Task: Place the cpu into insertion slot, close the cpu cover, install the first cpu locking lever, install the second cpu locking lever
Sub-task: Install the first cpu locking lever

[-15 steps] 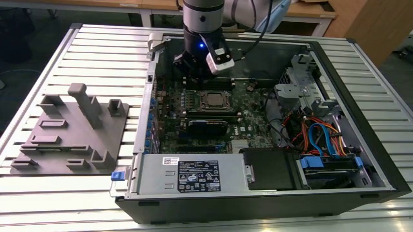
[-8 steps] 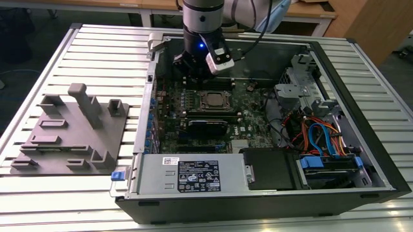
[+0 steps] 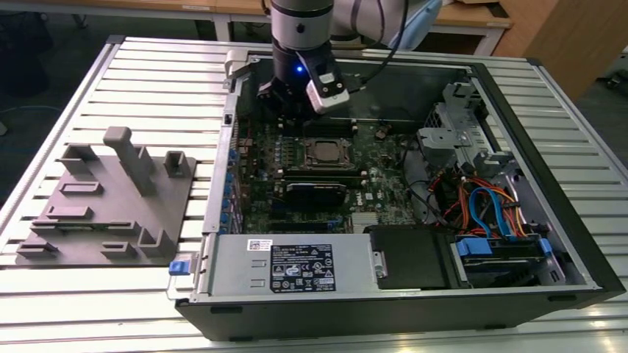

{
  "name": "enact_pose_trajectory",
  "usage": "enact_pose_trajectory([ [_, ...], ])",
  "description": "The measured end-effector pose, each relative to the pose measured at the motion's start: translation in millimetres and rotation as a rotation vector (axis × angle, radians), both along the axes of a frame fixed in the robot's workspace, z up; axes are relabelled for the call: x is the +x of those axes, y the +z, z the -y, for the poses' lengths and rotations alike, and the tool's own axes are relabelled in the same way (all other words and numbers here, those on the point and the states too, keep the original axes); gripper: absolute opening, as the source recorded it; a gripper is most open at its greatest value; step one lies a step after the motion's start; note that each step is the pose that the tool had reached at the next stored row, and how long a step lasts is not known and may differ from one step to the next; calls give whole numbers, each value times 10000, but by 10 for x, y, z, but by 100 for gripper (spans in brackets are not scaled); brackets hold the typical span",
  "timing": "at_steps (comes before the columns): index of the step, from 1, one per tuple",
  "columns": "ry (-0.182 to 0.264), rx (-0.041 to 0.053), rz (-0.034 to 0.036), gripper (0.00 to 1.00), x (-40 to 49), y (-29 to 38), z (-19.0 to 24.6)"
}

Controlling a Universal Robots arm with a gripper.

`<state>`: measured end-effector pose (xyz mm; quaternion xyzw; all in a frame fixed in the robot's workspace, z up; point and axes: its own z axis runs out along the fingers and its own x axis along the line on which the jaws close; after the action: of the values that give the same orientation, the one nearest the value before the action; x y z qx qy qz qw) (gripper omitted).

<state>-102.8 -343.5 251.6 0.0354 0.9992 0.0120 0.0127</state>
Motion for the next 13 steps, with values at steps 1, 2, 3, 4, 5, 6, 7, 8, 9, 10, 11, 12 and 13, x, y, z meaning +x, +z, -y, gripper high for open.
enact_pose_trajectory([
  [1, -1, 46, 0, 10, -10, 0, 0],
  [2, 0, 84, 0, 10, -18, 0, 0],
  [3, 0, 104, 1, 10, -22, 0, -3],
  [4, 0, 113, 2, 10, -28, -1, -10],
  [5, 0, 115, 1, 10, -35, -1, -18],
  [6, 0, 116, 0, 10, -39, 0, -21],
  [7, 0, 117, 1, 10, -43, 0, -21],
  [8, 0, 117, 1, 10, -45, 0, -23],
  [9, 1, 118, 1, 10, -46, 0, -24],
  [10, 0, 117, 0, 10, -47, 0, -24],
  [11, 0, 117, 1, 10, -49, 0, -24],
  [12, 0, 117, 1, 10, -50, 0, -24],
  [13, 0, 118, 1, 10, -52, -1, -24],
])
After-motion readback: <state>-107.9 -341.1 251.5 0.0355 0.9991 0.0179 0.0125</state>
